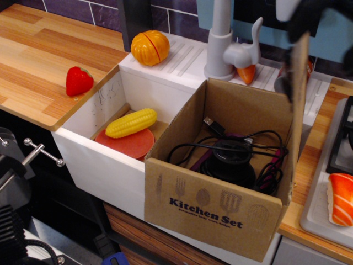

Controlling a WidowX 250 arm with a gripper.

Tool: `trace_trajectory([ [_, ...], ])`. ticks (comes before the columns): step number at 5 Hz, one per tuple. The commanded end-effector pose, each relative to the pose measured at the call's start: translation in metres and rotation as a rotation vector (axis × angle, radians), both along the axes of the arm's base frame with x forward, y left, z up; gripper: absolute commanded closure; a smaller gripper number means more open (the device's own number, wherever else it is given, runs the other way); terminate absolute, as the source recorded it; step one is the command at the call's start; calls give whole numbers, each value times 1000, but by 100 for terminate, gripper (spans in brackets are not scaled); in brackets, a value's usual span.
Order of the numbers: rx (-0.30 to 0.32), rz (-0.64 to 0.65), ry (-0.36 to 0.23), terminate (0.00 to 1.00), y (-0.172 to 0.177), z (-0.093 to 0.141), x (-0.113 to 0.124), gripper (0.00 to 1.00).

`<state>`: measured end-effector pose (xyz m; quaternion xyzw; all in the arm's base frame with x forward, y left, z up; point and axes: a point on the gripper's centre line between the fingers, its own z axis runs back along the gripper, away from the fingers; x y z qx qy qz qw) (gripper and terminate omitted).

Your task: Open brown1fbox flap

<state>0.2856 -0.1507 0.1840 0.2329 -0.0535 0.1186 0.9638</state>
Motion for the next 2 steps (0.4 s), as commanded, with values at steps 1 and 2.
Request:
trace_trajectory([
  [1, 19, 53, -25, 0, -40, 16, 14, 0],
  [2, -2, 55, -25, 100, -40, 16, 17, 0],
])
